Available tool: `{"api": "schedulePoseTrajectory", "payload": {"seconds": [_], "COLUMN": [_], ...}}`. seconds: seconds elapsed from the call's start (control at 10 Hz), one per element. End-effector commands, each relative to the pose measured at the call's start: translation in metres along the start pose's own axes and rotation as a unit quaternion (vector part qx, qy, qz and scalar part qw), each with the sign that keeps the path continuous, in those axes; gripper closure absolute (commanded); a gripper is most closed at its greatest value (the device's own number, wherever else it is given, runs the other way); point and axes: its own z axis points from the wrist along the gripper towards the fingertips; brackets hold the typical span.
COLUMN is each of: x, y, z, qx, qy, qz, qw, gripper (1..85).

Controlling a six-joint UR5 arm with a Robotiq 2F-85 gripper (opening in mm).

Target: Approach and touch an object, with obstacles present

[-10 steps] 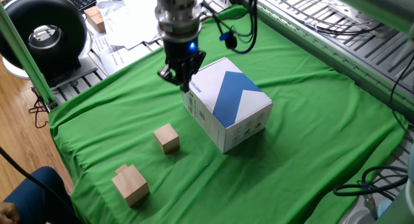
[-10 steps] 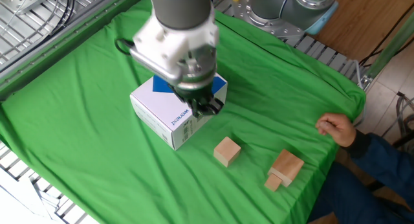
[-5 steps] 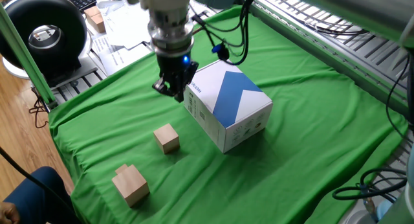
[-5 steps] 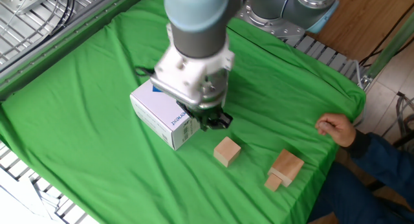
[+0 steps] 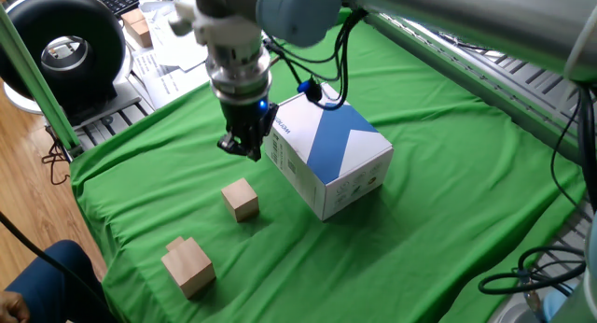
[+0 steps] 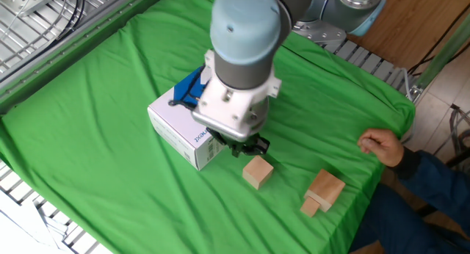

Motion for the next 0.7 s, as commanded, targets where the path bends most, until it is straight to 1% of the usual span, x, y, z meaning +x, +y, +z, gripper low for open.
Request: {"api": "schedulePoseTrajectory", "payload": {"seconds": [0.0, 0.2, 0.4, 0.6], "x": [-0.004, -0.006, -0.008, -0.009], "y": [0.004, 0.007, 0.011, 0.016], "z": [0.013, 0.018, 0.026, 0.031], "qx": [0.005, 0.001, -0.007, -0.015], "qy": [-0.007, -0.011, -0.014, -0.016], "qz": [-0.016, -0.015, -0.013, -0.012], "qw": [0.9998, 0.9998, 0.9998, 0.9997], "gripper": [83.3, 83.3, 83.3, 83.3]}}
